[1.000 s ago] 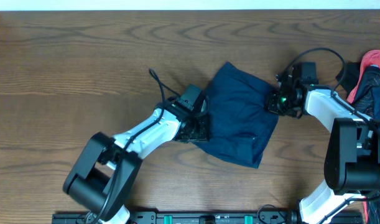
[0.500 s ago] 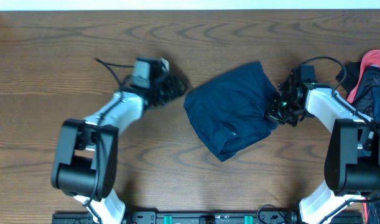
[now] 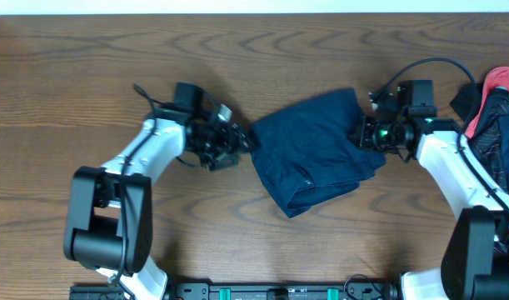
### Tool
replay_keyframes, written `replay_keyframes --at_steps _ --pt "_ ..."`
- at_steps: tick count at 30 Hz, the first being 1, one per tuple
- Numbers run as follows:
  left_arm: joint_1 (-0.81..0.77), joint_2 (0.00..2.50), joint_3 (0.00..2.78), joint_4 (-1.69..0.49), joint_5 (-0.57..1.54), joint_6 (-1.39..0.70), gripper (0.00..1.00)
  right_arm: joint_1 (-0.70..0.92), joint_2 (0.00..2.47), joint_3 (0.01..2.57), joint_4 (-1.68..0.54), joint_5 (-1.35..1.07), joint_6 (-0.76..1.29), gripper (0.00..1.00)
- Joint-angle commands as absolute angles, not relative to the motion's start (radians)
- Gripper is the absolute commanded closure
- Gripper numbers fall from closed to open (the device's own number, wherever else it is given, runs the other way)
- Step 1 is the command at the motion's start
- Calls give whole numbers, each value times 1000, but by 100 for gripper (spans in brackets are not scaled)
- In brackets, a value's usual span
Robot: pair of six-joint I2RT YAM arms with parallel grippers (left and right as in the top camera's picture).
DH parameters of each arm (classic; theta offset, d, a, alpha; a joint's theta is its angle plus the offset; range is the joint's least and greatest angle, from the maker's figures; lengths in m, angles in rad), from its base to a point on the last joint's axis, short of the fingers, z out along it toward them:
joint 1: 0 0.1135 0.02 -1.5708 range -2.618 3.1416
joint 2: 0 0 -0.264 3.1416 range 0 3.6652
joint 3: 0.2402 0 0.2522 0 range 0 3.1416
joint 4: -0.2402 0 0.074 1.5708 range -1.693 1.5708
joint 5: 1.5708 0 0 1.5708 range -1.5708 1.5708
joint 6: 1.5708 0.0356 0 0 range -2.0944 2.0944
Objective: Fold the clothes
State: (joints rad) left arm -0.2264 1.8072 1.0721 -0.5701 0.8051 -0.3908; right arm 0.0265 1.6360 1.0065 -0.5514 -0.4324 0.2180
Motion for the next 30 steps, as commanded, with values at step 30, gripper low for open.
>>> replay_keyframes --at_steps 30 --pt "-540 1799 776 11 646 -854 8 93 1980 1006 -497 -424 239 55"
